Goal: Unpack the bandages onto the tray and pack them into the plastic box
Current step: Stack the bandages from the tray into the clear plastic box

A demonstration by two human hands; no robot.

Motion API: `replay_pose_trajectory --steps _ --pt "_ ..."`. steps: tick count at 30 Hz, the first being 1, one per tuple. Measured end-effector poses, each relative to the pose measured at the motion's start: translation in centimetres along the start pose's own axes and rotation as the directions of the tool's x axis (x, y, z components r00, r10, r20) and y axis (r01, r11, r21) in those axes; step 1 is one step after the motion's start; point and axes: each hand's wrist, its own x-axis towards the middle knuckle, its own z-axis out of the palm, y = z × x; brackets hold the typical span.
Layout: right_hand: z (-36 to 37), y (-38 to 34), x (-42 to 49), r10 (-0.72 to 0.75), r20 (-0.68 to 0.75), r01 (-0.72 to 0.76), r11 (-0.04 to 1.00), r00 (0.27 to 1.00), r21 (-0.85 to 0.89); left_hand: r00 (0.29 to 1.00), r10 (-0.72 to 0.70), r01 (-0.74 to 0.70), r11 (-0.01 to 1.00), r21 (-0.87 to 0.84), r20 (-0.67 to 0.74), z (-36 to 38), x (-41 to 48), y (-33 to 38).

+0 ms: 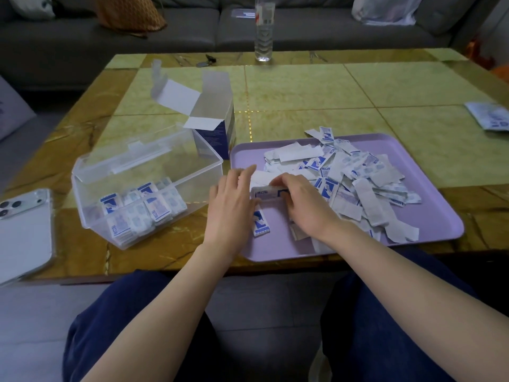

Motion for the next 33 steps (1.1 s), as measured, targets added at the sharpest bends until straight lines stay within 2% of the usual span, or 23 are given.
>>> replay_pose_trajectory --steps 4,7,10,16,21,24,28,33 --pt "0.1 0.2 -0.1 -0.04 0.049 0.042 0.998 0.998 -0.046 0.981 0.07 -0.106 0.974 0.2 0.18 0.5 -0.3 0.1" --pt "0.1 0.2 0.0 -0.042 0.069 0.045 0.998 0.997 -0.035 0.978 0.062 -0.12 0.949 0.292 0.2 0.6 -0.2 0.3" --pt "-0.1 -0.1 -0.1 -0.055 0.07 0.058 0.997 0.996 -0.043 0.969 0.087 -0.139 0.966 0.219 0.231 0.6 -0.3 0.4" --pt "-1.4 -1.8 -0.2 -0.056 0.075 0.054 0.998 0.996 0.036 0.991 0.021 -0.03 0.997 0.069 0.133 -0.6 -0.2 0.3" --pt "-2.8 -4.8 0.0 -0.146 0.033 0.143 0.987 0.989 0.077 0.997 0.024 -0.034 0.989 -0.145 -0.068 -3.4 -0.4 -0.7" --pt "-3.3 -7.2 0.1 -0.168 0.039 0.163 0.98 0.985 0.115 0.98 -0.033 -0.02 0.965 -0.26 -0.196 -4.9 -0.7 -1.7" --pt "-3.2 -10.2 0.4 -0.213 -0.024 0.214 0.97 0.977 0.118 0.944 -0.104 -0.011 0.939 -0.343 -0.313 -6.6 -1.4 -3.1" --pt "-2.5 -13.5 1.8 -0.232 -0.049 0.235 0.968 0.972 0.091 0.893 -0.141 -0.01 0.943 -0.333 -0.427 -8.3 -1.8 -4.7"
